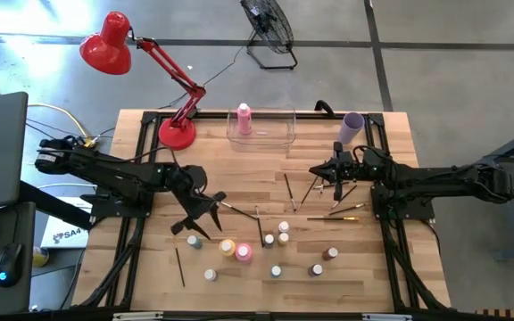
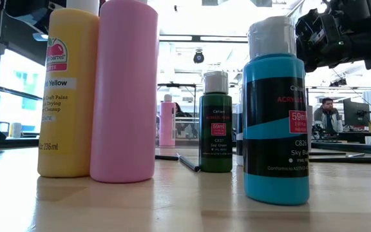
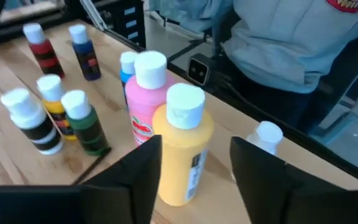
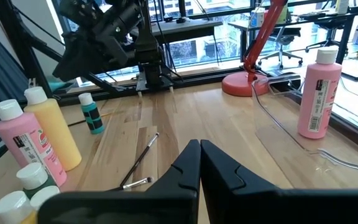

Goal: Pick & Place Paint Supplies
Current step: Put the large yellow paint bottle into the transparent bin

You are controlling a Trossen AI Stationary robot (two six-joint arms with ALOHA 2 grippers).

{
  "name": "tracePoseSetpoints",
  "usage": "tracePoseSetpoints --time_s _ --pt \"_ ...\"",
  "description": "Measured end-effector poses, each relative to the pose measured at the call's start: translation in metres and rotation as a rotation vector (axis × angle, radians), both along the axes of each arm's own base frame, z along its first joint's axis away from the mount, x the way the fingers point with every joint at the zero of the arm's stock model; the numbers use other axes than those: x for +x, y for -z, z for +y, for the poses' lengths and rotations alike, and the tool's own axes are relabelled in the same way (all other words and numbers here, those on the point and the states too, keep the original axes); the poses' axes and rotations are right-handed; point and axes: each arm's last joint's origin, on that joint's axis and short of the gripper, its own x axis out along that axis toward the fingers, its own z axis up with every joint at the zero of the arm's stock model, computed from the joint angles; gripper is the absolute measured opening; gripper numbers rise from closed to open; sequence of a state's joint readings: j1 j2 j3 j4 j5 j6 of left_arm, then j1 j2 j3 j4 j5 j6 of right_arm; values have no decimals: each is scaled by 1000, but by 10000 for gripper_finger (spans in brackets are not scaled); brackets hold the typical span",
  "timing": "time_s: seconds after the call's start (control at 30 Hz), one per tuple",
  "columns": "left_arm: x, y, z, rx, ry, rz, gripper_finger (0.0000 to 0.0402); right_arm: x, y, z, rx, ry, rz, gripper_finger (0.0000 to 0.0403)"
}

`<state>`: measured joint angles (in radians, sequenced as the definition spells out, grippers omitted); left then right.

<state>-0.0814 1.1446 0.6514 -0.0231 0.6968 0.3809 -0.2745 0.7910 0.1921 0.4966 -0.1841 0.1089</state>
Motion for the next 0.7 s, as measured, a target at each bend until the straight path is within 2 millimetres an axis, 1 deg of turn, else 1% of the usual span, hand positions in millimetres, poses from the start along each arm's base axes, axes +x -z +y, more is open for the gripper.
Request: tracePoseSetpoints --time_s 0.13,0.27,0.47,0.7 --pt "3 -7 -1 11 15 -103 222 0 0 0 0 -1 0 2" --pt "3 -6 -2 30 35 -121 239 0 0 0 0 -2 0 2" --pt "6 -2 -12 45 48 -114 244 0 0 0 0 -2 1 2" --pt "23 11 -19 65 15 -136 244 0 0 0 0 -2 0 2"
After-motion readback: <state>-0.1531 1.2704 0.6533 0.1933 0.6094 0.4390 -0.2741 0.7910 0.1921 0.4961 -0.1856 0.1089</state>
